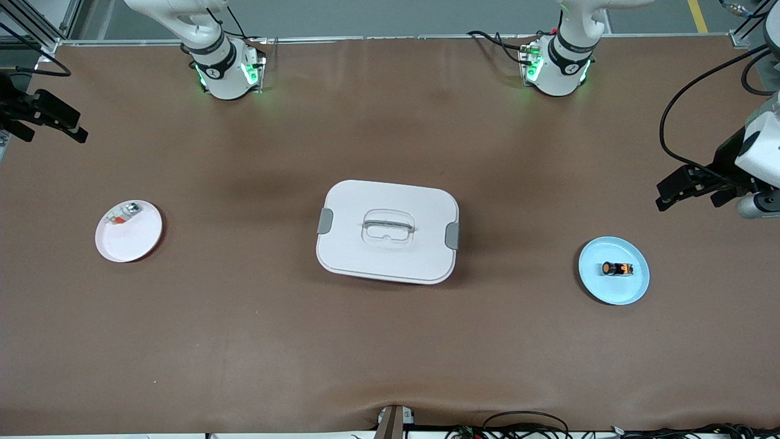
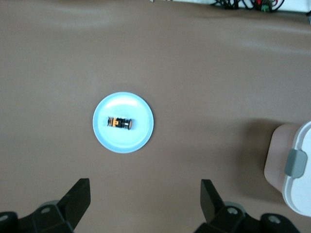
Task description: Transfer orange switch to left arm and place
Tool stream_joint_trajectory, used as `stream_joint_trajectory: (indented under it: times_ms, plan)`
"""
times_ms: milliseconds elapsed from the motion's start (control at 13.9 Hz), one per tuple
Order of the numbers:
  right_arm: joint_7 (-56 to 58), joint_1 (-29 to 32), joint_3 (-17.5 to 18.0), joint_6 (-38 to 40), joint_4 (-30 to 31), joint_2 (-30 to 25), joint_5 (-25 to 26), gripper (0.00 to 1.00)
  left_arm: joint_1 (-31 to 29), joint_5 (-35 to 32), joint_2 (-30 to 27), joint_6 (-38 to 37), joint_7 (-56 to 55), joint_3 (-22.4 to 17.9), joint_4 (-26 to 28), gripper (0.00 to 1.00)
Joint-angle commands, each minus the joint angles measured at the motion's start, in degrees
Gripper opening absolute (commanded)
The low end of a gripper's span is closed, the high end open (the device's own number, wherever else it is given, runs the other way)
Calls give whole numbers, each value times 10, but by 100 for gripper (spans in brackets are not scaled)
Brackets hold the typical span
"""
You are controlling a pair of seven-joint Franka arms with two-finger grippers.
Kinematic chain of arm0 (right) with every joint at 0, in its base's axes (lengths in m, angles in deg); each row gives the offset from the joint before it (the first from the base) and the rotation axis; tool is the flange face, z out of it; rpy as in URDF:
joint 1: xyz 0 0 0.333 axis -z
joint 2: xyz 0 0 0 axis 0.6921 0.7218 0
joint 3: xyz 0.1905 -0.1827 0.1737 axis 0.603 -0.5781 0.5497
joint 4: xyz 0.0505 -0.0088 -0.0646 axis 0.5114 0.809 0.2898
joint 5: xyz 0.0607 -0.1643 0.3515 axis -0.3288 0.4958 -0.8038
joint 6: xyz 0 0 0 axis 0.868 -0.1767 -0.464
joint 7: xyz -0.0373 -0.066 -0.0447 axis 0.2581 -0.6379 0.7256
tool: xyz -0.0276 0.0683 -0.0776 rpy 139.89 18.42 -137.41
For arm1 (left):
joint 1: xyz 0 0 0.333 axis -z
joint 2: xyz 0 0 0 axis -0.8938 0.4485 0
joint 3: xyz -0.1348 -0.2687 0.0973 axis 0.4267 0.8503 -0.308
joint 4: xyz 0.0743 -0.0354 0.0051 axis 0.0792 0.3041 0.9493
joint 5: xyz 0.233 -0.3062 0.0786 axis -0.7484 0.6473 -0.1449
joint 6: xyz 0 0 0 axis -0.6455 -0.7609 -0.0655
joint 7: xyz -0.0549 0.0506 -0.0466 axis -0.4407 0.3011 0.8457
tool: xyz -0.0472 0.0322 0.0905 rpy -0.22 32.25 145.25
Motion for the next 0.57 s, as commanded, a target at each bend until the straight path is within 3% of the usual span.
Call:
stream_joint_trajectory:
  times_ms: [0, 215, 503]
  plan:
    - [5, 0, 0, -6, 13, -15, 6, 100, -3, 3, 8, -41, 6, -7, -32, 100]
    - [5, 1, -2, -6, 14, -15, 6, 100, -4, 0, 0, -60, 57, -9, -32, 100]
    - [5, 1, -2, -6, 14, -15, 6, 100, -5, 7, -8, -81, 37, -9, -29, 100]
